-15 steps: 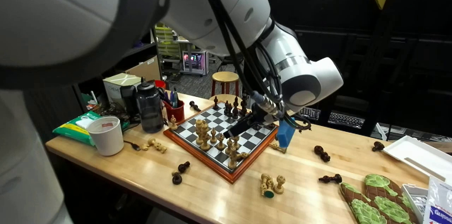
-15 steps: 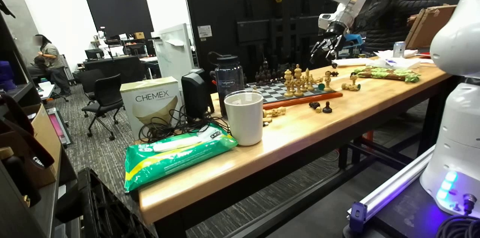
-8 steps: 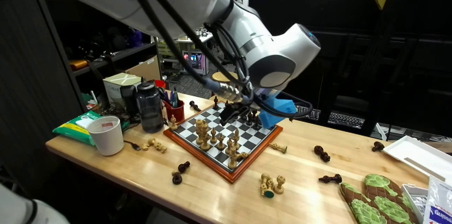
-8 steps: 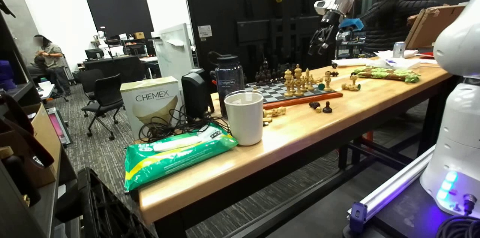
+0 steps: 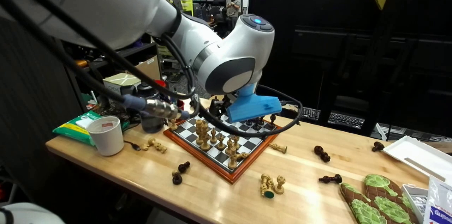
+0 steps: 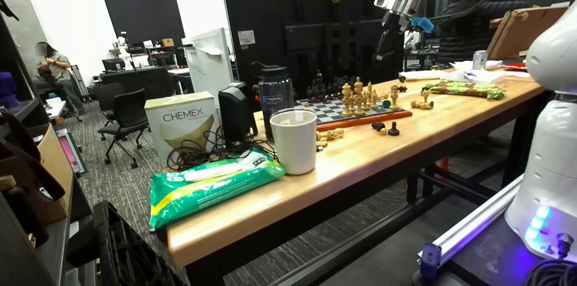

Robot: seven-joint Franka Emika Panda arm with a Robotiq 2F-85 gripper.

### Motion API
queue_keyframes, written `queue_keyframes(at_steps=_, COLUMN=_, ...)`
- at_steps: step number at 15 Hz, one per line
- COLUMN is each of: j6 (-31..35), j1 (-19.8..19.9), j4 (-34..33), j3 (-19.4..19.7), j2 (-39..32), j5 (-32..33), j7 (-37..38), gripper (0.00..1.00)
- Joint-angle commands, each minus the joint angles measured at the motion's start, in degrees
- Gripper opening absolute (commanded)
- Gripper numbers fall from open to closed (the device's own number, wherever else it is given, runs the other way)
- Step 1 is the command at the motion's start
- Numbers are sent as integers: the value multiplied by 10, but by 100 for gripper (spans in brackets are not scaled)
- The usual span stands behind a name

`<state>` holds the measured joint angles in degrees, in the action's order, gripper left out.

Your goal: Put one white chess piece on the chess board.

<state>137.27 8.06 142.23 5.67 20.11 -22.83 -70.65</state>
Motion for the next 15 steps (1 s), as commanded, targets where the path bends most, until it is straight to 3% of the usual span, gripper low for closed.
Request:
queue_keyframes(at_steps=1, j6=61, j1=8, j4=44, j3=-19, j2=45, j5=87, j7=157, gripper=100)
queue_keyframes(at_steps=2, j6=66, j1=40, j4=48, j3=-50, j2=49, j5=104, j7=199, gripper=100)
queue_keyframes(at_steps=6, j6=70, j1=101, j4=64, j3=-106, j2=72, j5=207, j7=378, gripper=100)
queue_keyframes(at_steps=11, j6=13, j1=182, j4=75, j3=-182, j2=108, j5=320, j7=579, gripper=100)
queue_keyframes(at_steps=12, j6=-27, j1=137, j4=69, j3=-140, j2=109, j5=373, j7=635, gripper=100)
queue_keyframes(at_steps=13, j6=13, j1=103, j4=57, j3=-103, j2=72, j5=359, j7=590, gripper=100)
queue_keyframes(at_steps=15, j6=4, j1=84, j4=57, j3=-88, j2=75, j5=375, j7=607, gripper=100)
